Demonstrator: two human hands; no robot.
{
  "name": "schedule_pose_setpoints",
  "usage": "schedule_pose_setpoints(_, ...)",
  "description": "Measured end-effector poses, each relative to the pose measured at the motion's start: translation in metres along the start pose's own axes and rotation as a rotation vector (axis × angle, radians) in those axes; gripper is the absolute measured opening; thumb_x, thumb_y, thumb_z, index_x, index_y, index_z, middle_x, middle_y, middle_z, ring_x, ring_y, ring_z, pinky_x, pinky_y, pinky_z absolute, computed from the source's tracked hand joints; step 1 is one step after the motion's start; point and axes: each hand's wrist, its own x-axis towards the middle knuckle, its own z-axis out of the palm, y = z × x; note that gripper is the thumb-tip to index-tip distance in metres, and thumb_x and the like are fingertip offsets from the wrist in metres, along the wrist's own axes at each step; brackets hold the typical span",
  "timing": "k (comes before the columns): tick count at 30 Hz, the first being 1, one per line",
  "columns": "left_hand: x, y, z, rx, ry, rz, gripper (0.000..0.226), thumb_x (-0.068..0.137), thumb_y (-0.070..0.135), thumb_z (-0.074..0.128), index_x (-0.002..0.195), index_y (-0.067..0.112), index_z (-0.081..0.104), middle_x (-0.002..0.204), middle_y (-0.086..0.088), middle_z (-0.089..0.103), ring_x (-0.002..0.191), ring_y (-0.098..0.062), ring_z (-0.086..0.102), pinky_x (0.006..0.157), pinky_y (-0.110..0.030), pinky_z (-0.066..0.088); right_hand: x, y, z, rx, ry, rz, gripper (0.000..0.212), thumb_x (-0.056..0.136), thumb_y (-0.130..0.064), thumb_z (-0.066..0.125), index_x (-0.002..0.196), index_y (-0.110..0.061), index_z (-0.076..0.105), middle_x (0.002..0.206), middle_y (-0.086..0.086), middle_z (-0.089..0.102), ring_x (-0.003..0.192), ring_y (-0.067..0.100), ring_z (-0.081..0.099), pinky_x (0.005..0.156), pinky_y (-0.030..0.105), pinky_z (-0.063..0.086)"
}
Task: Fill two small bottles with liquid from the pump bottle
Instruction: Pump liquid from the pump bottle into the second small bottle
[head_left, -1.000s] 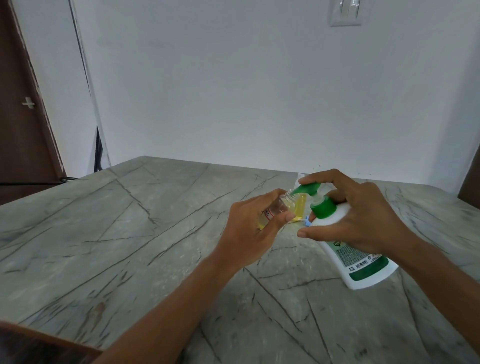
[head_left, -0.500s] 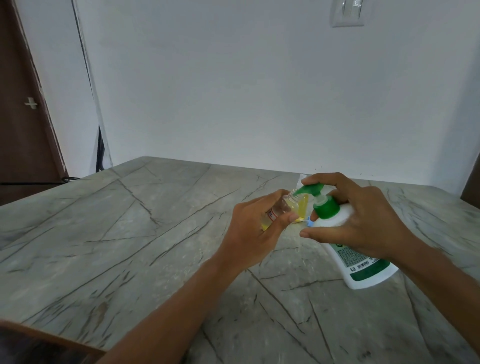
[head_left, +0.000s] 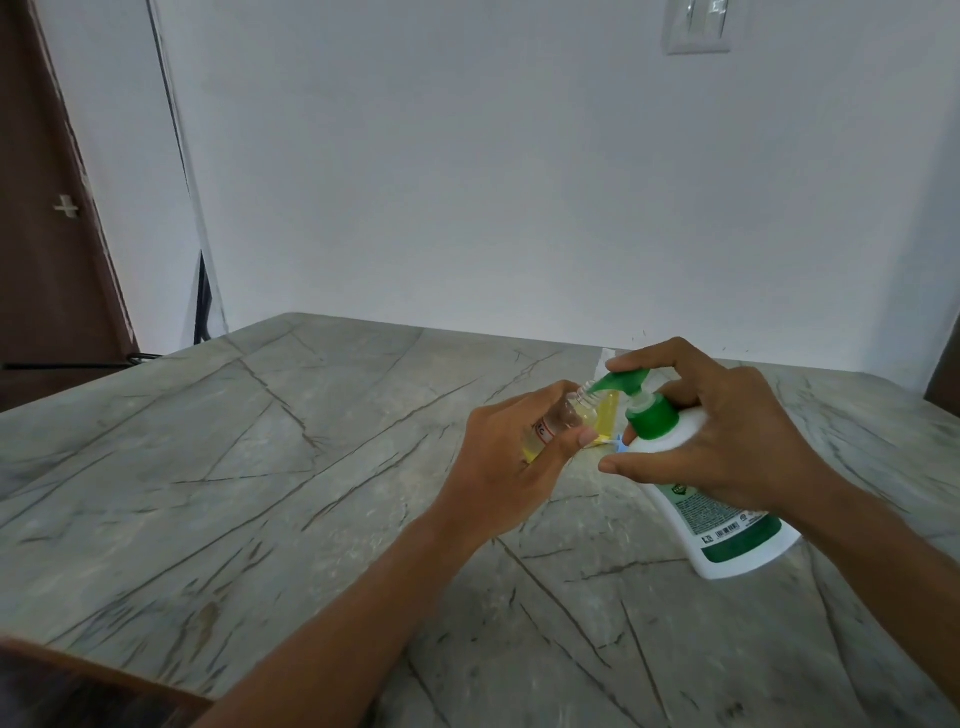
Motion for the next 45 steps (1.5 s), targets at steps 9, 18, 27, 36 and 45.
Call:
schedule_pose_setpoints(9,-0.0019,0.0028,0.0022,0.002,-0.052,0.026,0.040,0.086,0.029,0.068,0.119,0.006,0.063,0.099,-0.002,0.072,0.082,-0.004,0.064,0.069,-0.004,0.048,-0.0015,-0.0031,-0.0012,0.009,0.014,0.000,0.056,0.052,-0.051,0.082,0.099,-0.045,0.052,0.077,-0.035,0.059,0.071,-0.013,0.065,0.054,0.002,0.046)
schedule_pose_setpoints(18,-0.0005,0.0026,0.0002,-0.006,-0.004,-0.011,0.037,0.087,0.030,0.067,0.119,0.011,0.064,0.097,0.003,0.072,0.083,-0.007,0.065,0.069,-0.013,0.053,-0.0026,-0.0007,0.0002,-0.004,-0.022,-0.047,0.073,0.060,-0.048,0.084,0.122,-0.047,0.045,0.089,-0.024,0.069,0.072,-0.005,0.067,0.060,0.003,0.046)
schedule_pose_setpoints(27,-0.0012,0.0035,-0.0003,-0.002,-0.013,-0.011,0.037,0.088,0.031,0.066,0.118,0.009,0.064,0.095,0.001,0.072,0.079,-0.007,0.065,0.069,-0.012,0.052,-0.0004,-0.0028,0.0006,0.003,0.002,-0.049,0.065,0.056,-0.047,0.084,0.111,-0.045,0.050,0.075,-0.028,0.065,0.068,-0.008,0.067,0.055,0.002,0.045)
schedule_pose_setpoints(36,-0.0033,0.0041,0.0020,0.002,-0.056,0.033,0.040,0.088,0.029,0.066,0.119,0.004,0.062,0.097,-0.003,0.071,0.083,-0.008,0.063,0.070,-0.006,0.049,-0.0006,-0.0048,-0.0005,0.017,0.019,-0.031,0.052,0.056,-0.052,0.079,0.100,-0.043,0.054,0.080,-0.035,0.060,0.069,-0.012,0.066,0.055,0.003,0.047)
schedule_pose_setpoints(45,-0.0014,0.0023,0.0000,0.013,0.001,-0.006,0.037,0.088,0.029,0.067,0.119,0.009,0.063,0.096,0.001,0.071,0.083,-0.006,0.063,0.068,-0.013,0.052,-0.0010,-0.0052,0.0018,-0.014,-0.036,-0.034,0.080,0.059,-0.049,0.084,0.124,-0.056,0.039,0.083,-0.033,0.066,0.071,-0.007,0.066,0.059,0.002,0.045)
